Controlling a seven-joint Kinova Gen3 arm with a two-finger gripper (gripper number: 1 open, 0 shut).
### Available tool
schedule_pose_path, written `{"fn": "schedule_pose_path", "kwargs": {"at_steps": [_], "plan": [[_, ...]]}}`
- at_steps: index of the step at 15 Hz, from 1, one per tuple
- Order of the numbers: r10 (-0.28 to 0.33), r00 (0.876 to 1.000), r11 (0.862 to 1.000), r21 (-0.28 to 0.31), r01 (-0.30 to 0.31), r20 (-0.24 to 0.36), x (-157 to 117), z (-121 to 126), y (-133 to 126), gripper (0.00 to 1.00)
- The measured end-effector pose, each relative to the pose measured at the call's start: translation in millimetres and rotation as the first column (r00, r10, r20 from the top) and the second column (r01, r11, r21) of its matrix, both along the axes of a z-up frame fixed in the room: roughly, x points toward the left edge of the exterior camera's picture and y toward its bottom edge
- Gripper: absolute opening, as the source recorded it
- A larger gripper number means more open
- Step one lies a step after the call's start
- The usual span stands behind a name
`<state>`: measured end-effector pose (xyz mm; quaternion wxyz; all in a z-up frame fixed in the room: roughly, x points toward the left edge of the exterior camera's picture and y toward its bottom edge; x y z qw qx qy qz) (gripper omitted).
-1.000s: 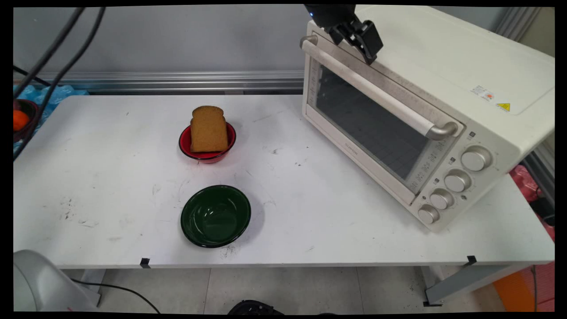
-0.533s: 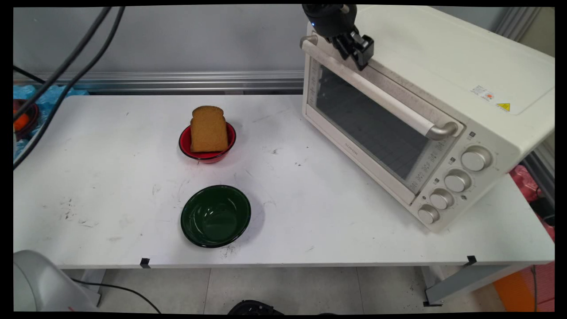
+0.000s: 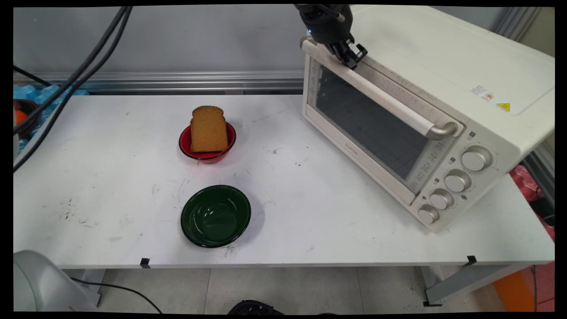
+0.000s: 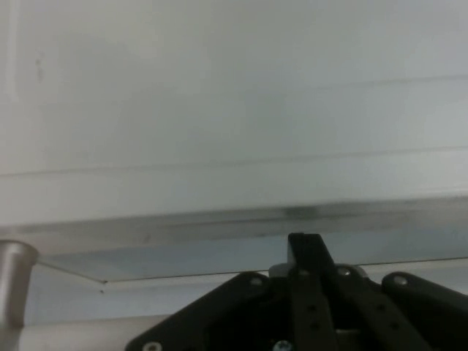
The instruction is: Open the oven
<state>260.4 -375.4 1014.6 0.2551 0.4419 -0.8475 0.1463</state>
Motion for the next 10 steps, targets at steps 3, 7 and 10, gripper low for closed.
{"fn": "schedule_pose_path", "kwargs": {"at_steps": [3, 7, 10], "plan": [[-0.003, 1.000, 1.000, 0.005, 0.003, 0.007, 2, -4, -1, 0.00], [-0.003, 1.000, 1.000, 0.018, 0.003, 0.018, 7, -9, 2, 0.00], [0.001, 1.000, 1.000, 0.031, -0.002, 0.024, 10, -13, 7, 0.00]]}}
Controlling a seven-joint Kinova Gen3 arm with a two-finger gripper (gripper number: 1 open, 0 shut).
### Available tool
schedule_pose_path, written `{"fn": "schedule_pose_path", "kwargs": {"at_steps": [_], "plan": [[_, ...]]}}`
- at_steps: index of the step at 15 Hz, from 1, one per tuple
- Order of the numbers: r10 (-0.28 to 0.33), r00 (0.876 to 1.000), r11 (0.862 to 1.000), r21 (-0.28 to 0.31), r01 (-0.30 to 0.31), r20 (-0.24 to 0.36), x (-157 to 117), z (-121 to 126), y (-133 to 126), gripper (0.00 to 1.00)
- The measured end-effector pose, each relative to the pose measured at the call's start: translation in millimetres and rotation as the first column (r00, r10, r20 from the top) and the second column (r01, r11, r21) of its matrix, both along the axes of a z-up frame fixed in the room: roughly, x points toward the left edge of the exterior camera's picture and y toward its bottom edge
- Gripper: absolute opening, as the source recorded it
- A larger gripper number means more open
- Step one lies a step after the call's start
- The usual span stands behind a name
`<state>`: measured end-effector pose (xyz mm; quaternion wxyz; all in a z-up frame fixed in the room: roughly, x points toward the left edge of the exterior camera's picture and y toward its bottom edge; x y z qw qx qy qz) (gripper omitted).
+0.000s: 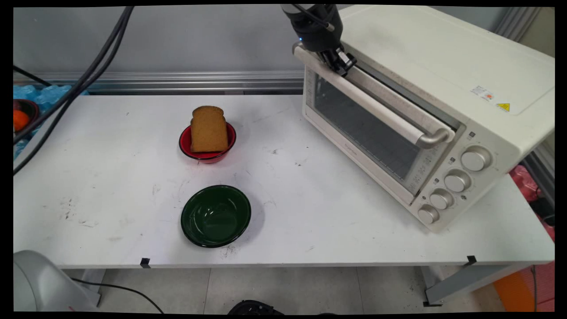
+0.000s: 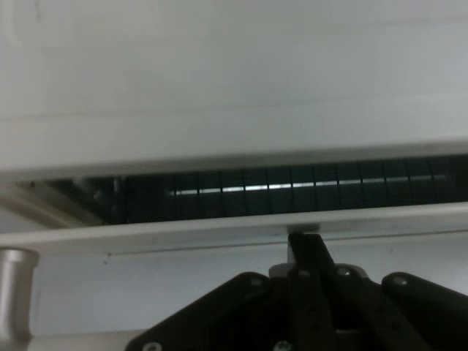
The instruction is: Open the oven
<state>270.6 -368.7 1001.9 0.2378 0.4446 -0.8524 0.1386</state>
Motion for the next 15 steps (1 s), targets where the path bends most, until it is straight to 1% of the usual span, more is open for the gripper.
{"fn": "schedule_pose_path", "kwargs": {"at_steps": [9, 15], "plan": [[0.026, 1.000, 0.998, 0.050, -0.027, 0.013, 12, -12, 24, 0.00], [0.033, 0.999, 0.996, 0.079, -0.034, 0.020, 21, -21, 40, 0.00]]}}
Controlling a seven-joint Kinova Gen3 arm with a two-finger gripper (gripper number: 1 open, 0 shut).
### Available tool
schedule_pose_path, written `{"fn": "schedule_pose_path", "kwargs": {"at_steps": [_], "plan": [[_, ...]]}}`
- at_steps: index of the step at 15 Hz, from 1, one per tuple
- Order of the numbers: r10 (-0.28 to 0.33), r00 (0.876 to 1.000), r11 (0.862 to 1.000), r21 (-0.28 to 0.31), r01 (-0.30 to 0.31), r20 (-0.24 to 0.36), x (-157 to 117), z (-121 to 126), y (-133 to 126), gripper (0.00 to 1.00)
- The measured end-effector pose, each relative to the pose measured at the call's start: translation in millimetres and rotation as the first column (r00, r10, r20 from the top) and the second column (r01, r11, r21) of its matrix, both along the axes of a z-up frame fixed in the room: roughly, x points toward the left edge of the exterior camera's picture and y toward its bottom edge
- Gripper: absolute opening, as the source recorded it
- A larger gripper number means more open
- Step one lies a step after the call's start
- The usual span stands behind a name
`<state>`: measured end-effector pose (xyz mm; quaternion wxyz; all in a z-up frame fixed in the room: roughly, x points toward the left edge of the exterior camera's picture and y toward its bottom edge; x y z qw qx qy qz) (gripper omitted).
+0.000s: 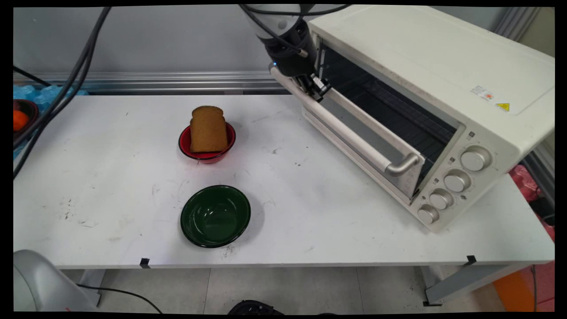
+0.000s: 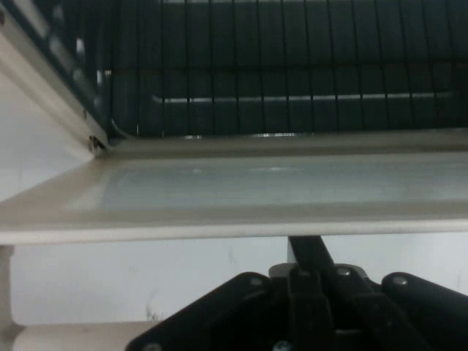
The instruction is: Open the oven
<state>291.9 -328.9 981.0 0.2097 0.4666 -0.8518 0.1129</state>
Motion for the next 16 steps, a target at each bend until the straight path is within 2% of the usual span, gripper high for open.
{"fn": "schedule_pose_path", "kwargs": {"at_steps": [16], "plan": [[-0.012, 1.000, 1.000, -0.001, 0.012, 0.001, 25, -41, 32, 0.00]]}}
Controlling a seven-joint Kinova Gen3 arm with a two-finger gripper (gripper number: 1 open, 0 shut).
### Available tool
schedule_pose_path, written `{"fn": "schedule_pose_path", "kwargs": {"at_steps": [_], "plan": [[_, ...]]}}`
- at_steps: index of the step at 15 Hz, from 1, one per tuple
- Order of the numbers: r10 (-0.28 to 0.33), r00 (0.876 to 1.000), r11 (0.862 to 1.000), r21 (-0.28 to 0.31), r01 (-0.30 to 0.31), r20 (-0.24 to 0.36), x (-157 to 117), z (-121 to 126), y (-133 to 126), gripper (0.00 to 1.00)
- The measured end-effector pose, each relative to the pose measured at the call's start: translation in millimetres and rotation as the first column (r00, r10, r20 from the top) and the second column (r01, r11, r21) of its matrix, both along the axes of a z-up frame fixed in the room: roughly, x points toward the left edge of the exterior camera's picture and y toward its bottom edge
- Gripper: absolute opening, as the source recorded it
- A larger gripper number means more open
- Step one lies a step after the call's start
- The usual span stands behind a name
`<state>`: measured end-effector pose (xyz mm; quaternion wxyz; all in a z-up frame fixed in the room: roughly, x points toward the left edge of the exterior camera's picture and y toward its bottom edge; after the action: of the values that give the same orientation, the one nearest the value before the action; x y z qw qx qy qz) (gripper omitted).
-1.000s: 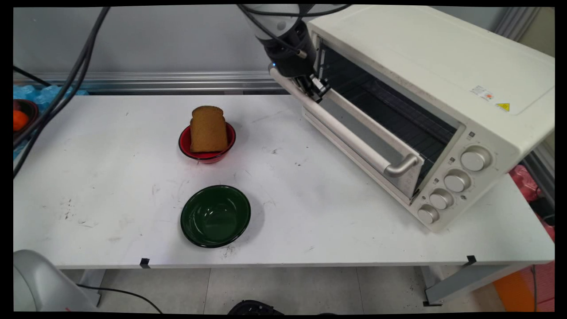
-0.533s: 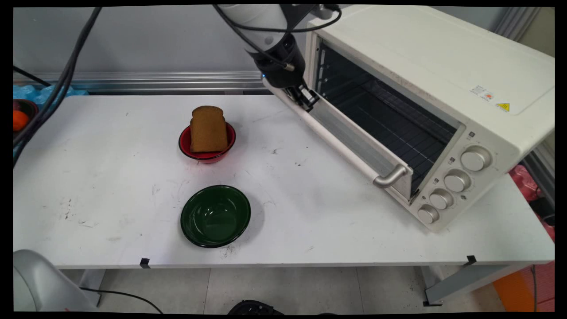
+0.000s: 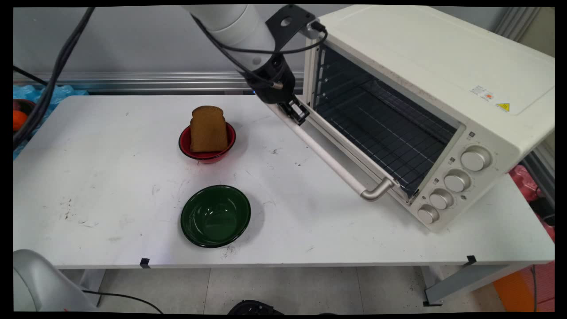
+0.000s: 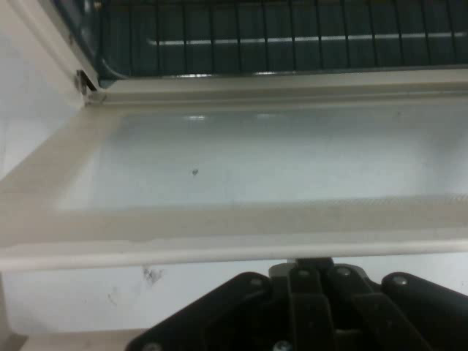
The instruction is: Open the oven
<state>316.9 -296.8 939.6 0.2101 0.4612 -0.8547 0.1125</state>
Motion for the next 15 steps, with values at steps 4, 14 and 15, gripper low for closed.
{"fn": "schedule_pose_path", "kwargs": {"at_steps": [4, 14, 15], "plan": [[0.001, 1.000, 1.000, 0.000, -0.001, -0.007, 5, -11, 11, 0.00], [-0.012, 1.000, 1.000, -0.002, 0.012, -0.003, 20, -31, 36, 0.00], [-0.014, 1.000, 1.000, 0.000, 0.014, -0.001, 21, -33, 39, 0.00]]}}
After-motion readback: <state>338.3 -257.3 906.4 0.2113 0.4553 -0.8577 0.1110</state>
